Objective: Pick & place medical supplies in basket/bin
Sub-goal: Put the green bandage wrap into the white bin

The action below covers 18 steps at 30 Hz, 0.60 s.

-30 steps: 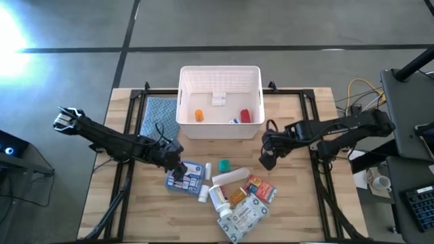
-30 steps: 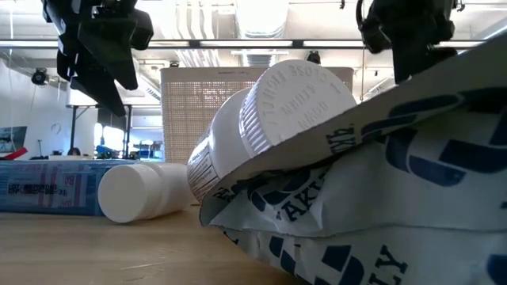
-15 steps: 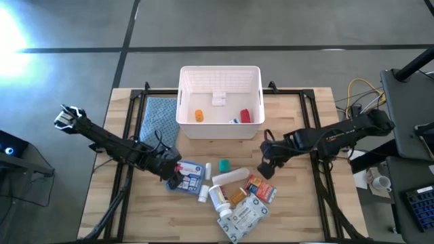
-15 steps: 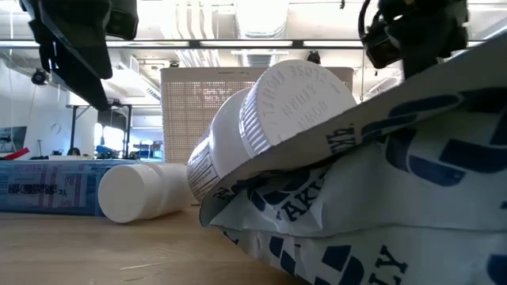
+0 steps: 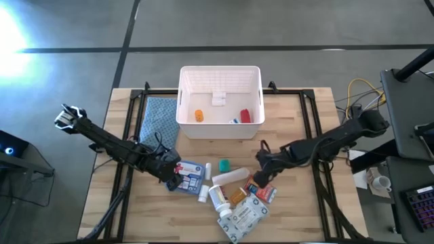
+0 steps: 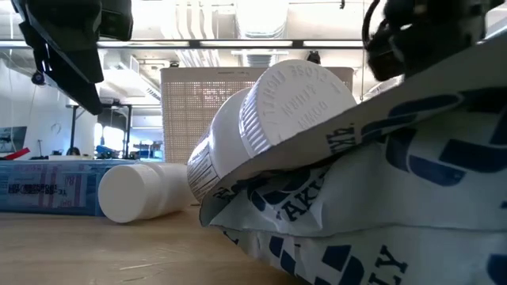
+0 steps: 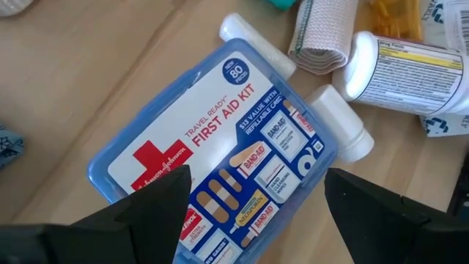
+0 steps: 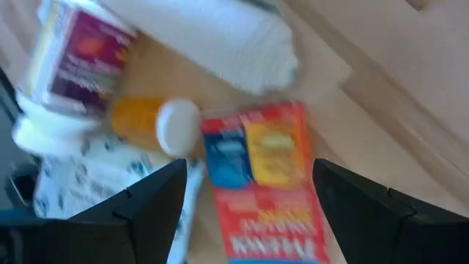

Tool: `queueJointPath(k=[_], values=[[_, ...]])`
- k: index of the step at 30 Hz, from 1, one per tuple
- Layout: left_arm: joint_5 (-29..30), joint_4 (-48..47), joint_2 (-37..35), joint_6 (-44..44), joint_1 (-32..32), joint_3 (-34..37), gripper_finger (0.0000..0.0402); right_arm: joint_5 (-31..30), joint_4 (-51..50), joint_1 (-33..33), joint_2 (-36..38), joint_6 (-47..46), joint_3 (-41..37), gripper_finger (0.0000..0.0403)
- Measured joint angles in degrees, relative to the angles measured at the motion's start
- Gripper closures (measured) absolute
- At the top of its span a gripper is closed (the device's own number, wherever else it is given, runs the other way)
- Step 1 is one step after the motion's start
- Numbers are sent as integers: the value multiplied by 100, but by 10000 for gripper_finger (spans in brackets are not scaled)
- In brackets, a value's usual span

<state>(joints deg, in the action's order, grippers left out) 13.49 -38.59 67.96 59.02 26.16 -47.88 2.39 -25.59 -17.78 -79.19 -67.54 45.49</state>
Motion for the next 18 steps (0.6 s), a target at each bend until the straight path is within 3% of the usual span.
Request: queueJointPath(k=[7,18], values=[[-1,6,0,0,21,24,109,-437,214,163,-1017,-342,582,120],[2,-145,-7,214,569,33,109,-688,38,541,-2333,-952,2273,128]])
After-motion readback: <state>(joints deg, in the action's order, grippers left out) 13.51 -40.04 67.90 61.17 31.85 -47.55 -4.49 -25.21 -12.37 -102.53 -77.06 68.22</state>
